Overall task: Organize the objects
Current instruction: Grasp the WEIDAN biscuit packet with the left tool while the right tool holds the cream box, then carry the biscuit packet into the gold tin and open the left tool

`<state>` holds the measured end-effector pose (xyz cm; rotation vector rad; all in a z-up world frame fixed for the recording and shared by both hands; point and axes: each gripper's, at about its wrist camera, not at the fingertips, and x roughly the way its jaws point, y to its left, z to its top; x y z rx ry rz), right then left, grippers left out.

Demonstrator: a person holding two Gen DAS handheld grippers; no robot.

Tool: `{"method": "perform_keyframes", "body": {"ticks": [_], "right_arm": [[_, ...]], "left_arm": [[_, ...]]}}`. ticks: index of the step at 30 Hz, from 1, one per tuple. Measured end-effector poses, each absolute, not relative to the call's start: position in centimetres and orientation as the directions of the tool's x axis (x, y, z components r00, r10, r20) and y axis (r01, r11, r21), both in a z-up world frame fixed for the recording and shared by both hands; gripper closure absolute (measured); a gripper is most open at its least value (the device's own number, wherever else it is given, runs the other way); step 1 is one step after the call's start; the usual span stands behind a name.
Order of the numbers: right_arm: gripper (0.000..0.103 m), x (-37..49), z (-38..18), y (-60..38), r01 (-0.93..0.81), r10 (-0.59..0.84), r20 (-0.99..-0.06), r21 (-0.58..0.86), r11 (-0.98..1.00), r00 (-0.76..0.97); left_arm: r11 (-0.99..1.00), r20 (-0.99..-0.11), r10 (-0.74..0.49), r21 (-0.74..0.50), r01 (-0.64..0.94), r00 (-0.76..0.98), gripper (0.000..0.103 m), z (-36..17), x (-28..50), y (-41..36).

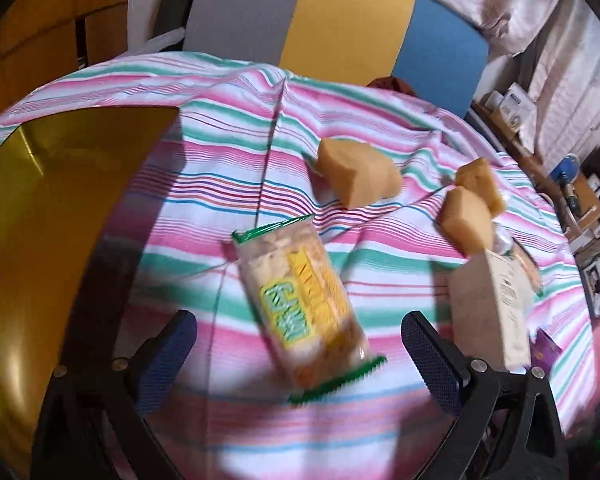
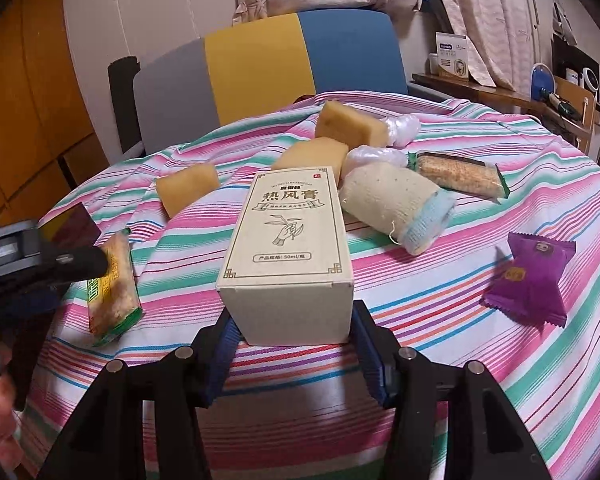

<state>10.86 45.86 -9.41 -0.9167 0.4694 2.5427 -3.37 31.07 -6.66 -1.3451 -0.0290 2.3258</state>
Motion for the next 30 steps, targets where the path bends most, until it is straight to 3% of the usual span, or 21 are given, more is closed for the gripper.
{"method": "perform_keyframes", "body": {"ticks": [4,11,19,22,30], "right_arm": [[0.048,11.1,-9.5,46.0,-0.468,0.242,-0.655,0.193,-0.862,-0.716],[0.048,11.2,-9.5,46.2,-0.466,0.234,-0.647,0.213,-0.859,-0.726],[0.047,12.3,-8.6,46.5,-0.474,0.229,-0.621,0.263,-0.840,-0.750],[0.039,12.4,-7.3,45.7,-0.491,0.271,-0.598,0.240,-0.837,-0.754],[0.037,8.7,-6.8,46.4,-0.541,0.300,-0.680,0.169,-0.824,-0.669]], "left_arm": [[-0.896,-0.830,0.363,-0.186,-0.402,-0.424,0.034,-8.2,-3.8,32.3],[-0.855,-0.742,0.417,-0.125,-0.503,-0.525,0.055,-8.7,-2.1,30.5],[-0.829,-0.706,0.486,-0.185,-0.528,-0.515,0.055,-8.9,-1.6,28.5],[-0.826,-0.700,0.492,-0.187,-0.531,-0.518,0.056,-9.0,-1.2,28.2],[-0.817,-0.688,0.512,-0.205,-0.539,-0.514,0.056,-9.1,-0.9,27.6]]}}
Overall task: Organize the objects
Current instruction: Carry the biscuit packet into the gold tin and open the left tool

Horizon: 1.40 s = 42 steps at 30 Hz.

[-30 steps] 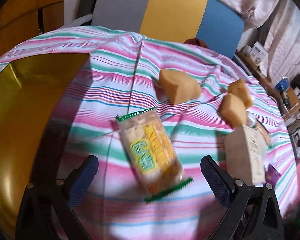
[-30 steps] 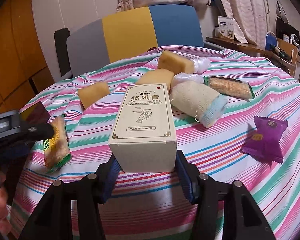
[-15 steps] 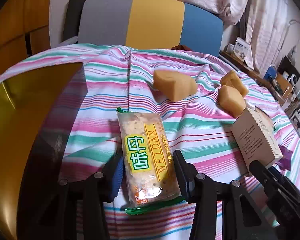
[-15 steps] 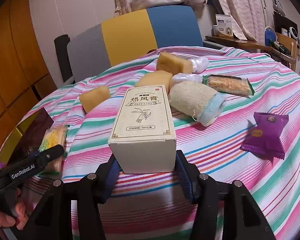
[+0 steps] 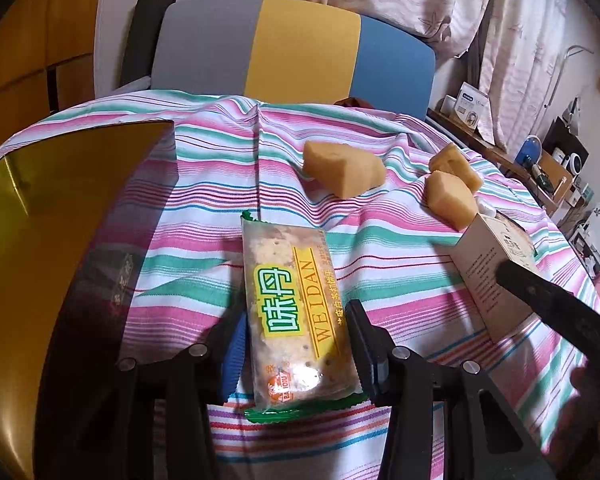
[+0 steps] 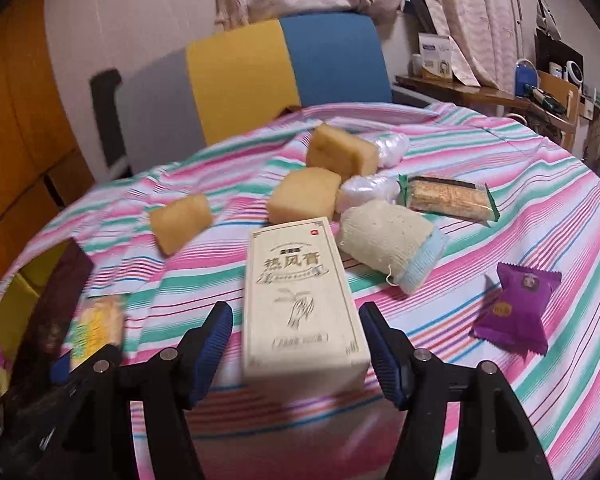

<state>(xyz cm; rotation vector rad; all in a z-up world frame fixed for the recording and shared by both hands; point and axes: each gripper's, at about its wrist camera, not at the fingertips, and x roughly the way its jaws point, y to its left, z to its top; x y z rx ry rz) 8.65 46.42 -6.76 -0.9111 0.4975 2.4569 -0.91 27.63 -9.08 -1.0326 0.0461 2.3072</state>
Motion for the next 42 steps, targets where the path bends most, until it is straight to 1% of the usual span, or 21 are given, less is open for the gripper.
{"method": "perform_keyframes", "body": {"ticks": [2,4,7,9,13,17,20,25,30,36,42], "right_arm": [[0.039,8.0,-7.4,46.8,-0.543,0.293,-0.695,0.166,-0.823,-0.657],[0.049,7.7,-8.0,46.7,-0.541,0.292,-0.702,0.156,-0.827,-0.649],[0.052,8.4,-7.8,46.0,-0.525,0.309,-0.661,0.151,-0.838,-0.684],[0.052,8.7,-7.5,45.0,-0.498,0.315,-0.632,0.129,-0.858,-0.708],[0.052,8.7,-7.0,42.2,-0.438,0.332,-0.588,0.042,-0.898,-0.737],[0.052,8.3,-7.1,40.9,-0.405,0.333,-0.583,-0.008,-0.914,-0.741],[0.052,8.2,-7.2,41.1,-0.402,0.326,-0.586,0.000,-0.916,-0.742],[0.052,8.5,-7.4,41.6,-0.415,0.317,-0.589,0.033,-0.909,-0.743],[0.052,8.8,-7.4,41.1,-0.413,0.326,-0.585,0.017,-0.911,-0.742],[0.052,8.8,-7.2,39.9,-0.388,0.331,-0.568,-0.023,-0.922,-0.753],[0.052,9.2,-7.3,39.3,-0.366,0.311,-0.566,-0.018,-0.930,-0.763]], "left_arm": [[-0.815,-0.685,0.516,-0.208,-0.541,-0.514,0.056,-9.1,-0.8,27.4],[-0.812,-0.682,0.521,-0.212,-0.543,-0.514,0.056,-9.1,-0.7,27.3],[-0.810,-0.675,0.526,-0.212,-0.547,-0.518,0.056,-9.1,-0.4,27.0],[-0.811,-0.668,0.523,-0.198,-0.550,-0.530,0.057,-9.0,0.0,27.0],[-0.810,-0.650,0.529,-0.194,-0.554,-0.545,0.057,-8.8,0.8,26.4],[-0.811,-0.640,0.523,-0.171,-0.559,-0.563,0.057,-8.6,1.9,25.6],[-0.795,-0.624,0.540,-0.158,-0.586,-0.564,0.057,-8.3,3.3,25.0],[-0.763,-0.602,0.587,-0.186,-0.619,-0.542,0.057,-7.4,5.1,23.8],[-0.749,-0.566,0.616,-0.204,-0.631,-0.548,0.057,-5.6,6.3,22.1],[-0.778,-0.546,0.598,-0.222,-0.588,-0.586,0.057,-3.8,5.8,19.4],[-0.816,-0.547,0.566,-0.262,-0.516,-0.617,0.057,-3.2,4.5,16.0]]}}
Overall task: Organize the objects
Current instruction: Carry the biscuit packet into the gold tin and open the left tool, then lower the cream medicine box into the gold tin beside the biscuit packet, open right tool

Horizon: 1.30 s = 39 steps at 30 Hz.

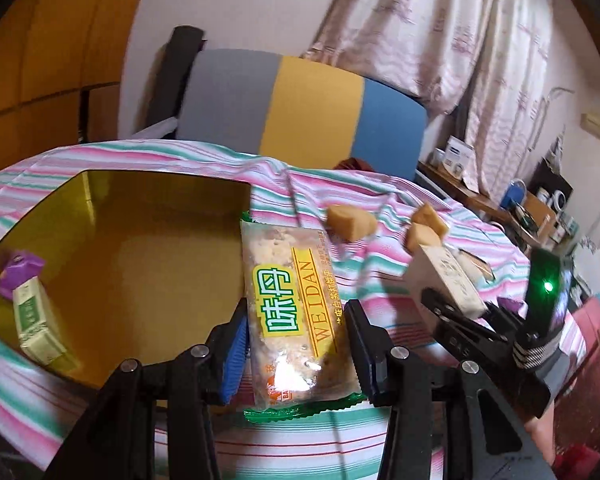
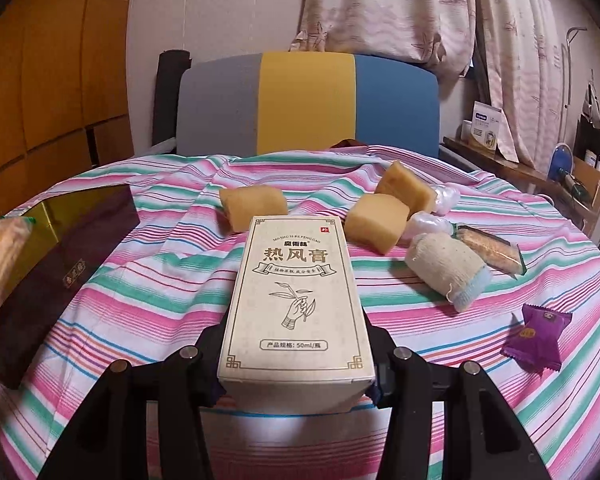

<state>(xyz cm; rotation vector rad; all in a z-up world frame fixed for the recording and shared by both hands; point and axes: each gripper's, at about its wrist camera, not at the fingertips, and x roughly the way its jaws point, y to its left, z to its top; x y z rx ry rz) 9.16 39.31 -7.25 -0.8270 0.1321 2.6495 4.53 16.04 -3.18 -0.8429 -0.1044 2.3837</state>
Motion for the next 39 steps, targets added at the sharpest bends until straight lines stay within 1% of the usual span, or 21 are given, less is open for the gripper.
{"method": "perform_keyframes", "body": {"ticks": [9,14,16,20,25,27,30,32,33,35,37,39], "right_arm": [[0.052,9.7,-7.8,38.9,-0.363,0.285,-0.581,0.019,-0.932,-0.763],[0.052,10.0,-7.8,39.3,-0.386,0.291,-0.584,0.043,-0.922,-0.758],[0.052,10.4,-7.5,39.4,-0.403,0.299,-0.578,0.057,-0.913,-0.759],[0.052,11.0,-7.1,38.9,-0.416,0.281,-0.566,0.122,-0.901,-0.775],[0.052,11.1,-5.6,36.5,-0.361,0.223,-0.532,0.170,-0.917,-0.817],[0.052,10.9,-4.9,35.4,-0.326,0.193,-0.516,0.182,-0.928,-0.835],[0.052,10.4,-3.8,33.8,-0.270,0.137,-0.498,0.205,-0.941,-0.856],[0.052,10.0,-3.2,32.8,-0.235,0.101,-0.491,0.219,-0.947,-0.865],[0.052,9.8,-3.0,32.3,-0.217,0.082,-0.489,0.226,-0.950,-0.869],[0.052,9.4,-2.6,31.0,-0.174,0.036,-0.485,0.242,-0.954,-0.874],[0.052,8.8,-2.3,29.7,-0.134,-0.004,-0.489,0.248,-0.959,-0.872],[0.052,8.5,-2.1,28.7,-0.105,-0.035,-0.491,0.254,-0.961,-0.870]], "left_arm": [[-0.880,-0.603,0.473,-0.290,-0.376,-0.643,0.057,-3.6,0.5,11.8],[-0.916,-0.645,0.399,-0.258,-0.306,-0.652,0.057,-4.1,-1.7,9.9],[-0.921,-0.661,0.388,-0.263,-0.286,-0.642,0.057,-4.5,-2.4,9.2],[-0.939,-0.693,0.344,-0.234,-0.254,-0.633,0.057,-5.4,-3.5,8.2],[-0.948,-0.701,0.318,-0.239,-0.211,-0.638,0.055,-5.9,-3.9,6.9],[-0.950,-0.696,0.313,-0.238,-0.204,-0.646,0.051,-5.8,-3.9,6.5],[-0.949,-0.685,0.313,-0.246,-0.196,-0.658,0.041,-5.6,-3.6,6.0],[-0.948,-0.671,0.315,-0.252,-0.192,-0.672,0.027,-5.5,-2.9,5.7],[-0.949,-0.663,0.311,-0.252,-0.188,-0.681,0.023,-5.4,-2.6,5.5],[-0.951,-0.645,0.302,-0.256,-0.174,-0.702,0.011,-5.1,-1.9,4.9],[-0.949,-0.640,0.304,-0.271,-0.163,-0.706,0.007,-4.7,-1.9,4.4],[-0.948,-0.642,0.302,-0.282,-0.150,-0.705,0.007,-4.0,-2.2,4.1]]}}
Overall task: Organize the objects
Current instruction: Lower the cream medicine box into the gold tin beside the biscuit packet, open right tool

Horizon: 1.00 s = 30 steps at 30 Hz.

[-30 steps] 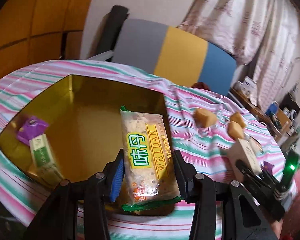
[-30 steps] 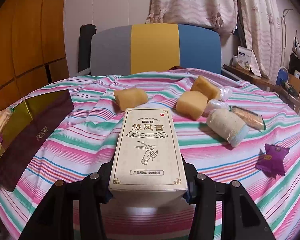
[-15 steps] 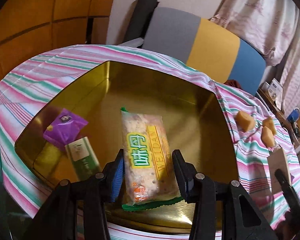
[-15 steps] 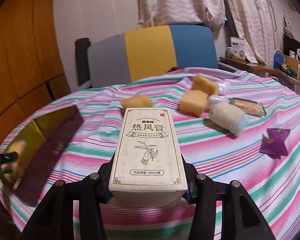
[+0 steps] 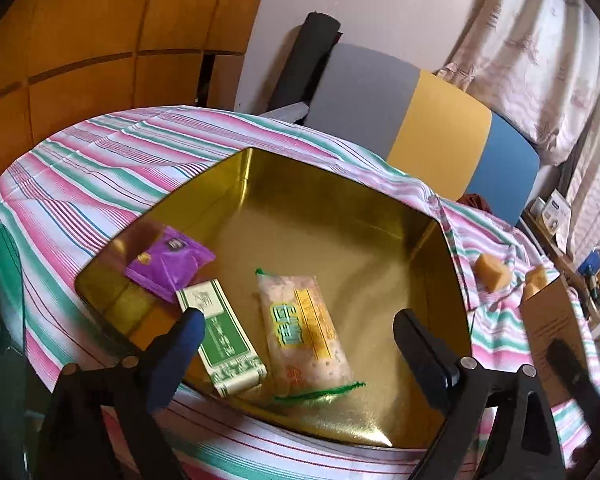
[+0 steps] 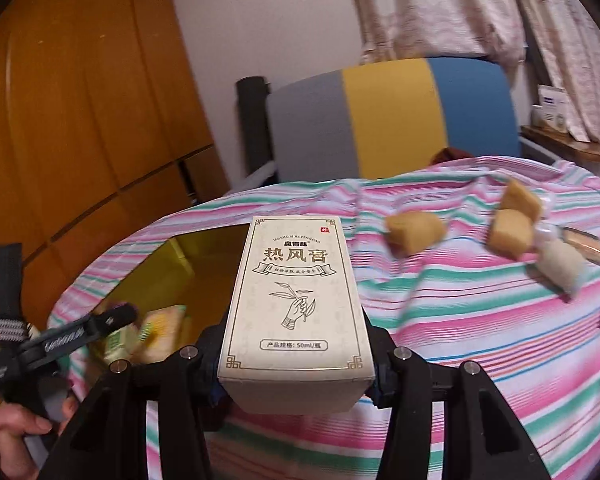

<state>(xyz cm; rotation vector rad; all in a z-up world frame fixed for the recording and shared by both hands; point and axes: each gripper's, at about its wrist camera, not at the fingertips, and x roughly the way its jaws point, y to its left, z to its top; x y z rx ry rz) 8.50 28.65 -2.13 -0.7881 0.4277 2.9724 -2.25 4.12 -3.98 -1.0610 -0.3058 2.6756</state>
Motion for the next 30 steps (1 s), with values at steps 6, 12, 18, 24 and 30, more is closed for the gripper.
{"method": "perform_keyframes", "body": {"ticks": [6,12,18,24,30], "right_arm": [[0.052,7.1,-1.2,25.1,-0.004,-0.128,-0.489,0.261,-0.965,-0.863],[0.052,4.5,-1.3,20.8,0.053,-0.155,-0.556,0.195,-0.979,-0.817],[0.052,1.4,-2.9,18.1,0.055,-0.124,-0.644,0.126,-0.990,-0.755],[0.052,0.2,-4.2,18.1,0.037,-0.103,-0.677,0.112,-0.993,-0.729],[0.051,0.2,-4.9,18.3,0.022,-0.097,-0.699,0.115,-0.993,-0.709]], "left_arm": [[-0.954,-0.634,0.234,-0.295,-0.049,-0.738,0.000,-2.2,-3.0,1.6],[-0.951,-0.653,0.200,-0.310,0.017,-0.730,0.000,-1.3,-3.8,-0.4],[-0.945,-0.641,0.174,-0.323,0.057,-0.747,0.000,-0.4,-3.8,-2.0],[-0.937,-0.640,0.173,-0.342,0.076,-0.748,0.000,-0.1,-3.8,-2.5],[-0.939,-0.645,0.181,-0.337,0.065,-0.742,0.000,-0.1,-3.8,-2.1]]}}
